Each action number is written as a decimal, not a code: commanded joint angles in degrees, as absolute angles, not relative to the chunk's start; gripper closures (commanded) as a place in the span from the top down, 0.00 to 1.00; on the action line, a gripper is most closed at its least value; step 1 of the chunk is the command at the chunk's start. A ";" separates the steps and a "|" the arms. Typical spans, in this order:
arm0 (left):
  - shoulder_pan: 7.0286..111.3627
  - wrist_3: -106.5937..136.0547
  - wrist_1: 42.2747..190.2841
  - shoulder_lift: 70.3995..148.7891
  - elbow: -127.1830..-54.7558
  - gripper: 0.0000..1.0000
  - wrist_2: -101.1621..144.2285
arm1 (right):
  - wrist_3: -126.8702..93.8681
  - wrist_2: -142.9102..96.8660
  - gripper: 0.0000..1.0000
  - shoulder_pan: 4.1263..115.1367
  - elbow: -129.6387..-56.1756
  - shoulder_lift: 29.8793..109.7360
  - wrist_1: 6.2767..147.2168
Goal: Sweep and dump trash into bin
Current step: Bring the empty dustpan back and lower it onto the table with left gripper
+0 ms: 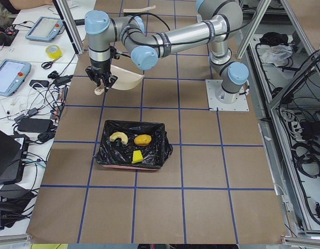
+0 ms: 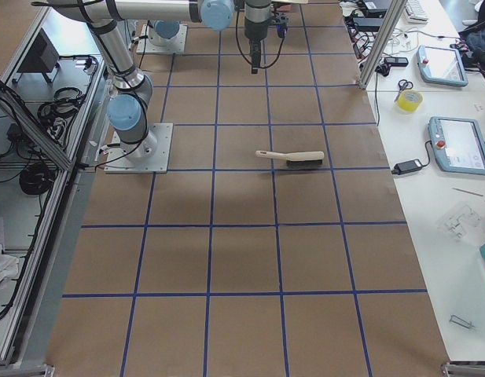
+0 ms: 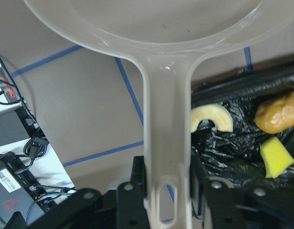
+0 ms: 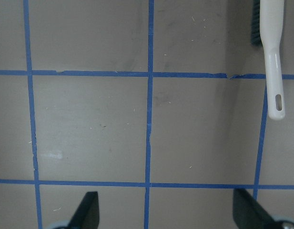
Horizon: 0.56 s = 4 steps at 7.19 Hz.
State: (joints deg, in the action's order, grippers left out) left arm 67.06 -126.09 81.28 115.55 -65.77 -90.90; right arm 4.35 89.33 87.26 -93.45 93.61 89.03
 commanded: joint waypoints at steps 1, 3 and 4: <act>71.09 -117.88 75.18 116.36 -73.87 0.00 -90.79 | 4.22 89.38 1.00 87.19 -93.52 93.60 89.03; 74.69 -110.66 62.98 117.07 -82.67 0.00 -91.23 | 4.31 89.47 1.00 87.19 -93.52 93.60 89.03; 75.05 -110.65 61.97 117.16 -84.62 0.00 -90.80 | 4.65 89.39 1.00 87.19 -93.52 93.60 89.12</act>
State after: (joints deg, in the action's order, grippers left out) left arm 73.87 -111.89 65.41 116.93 -81.01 -91.06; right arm 4.35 89.42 87.19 -93.51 93.60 89.05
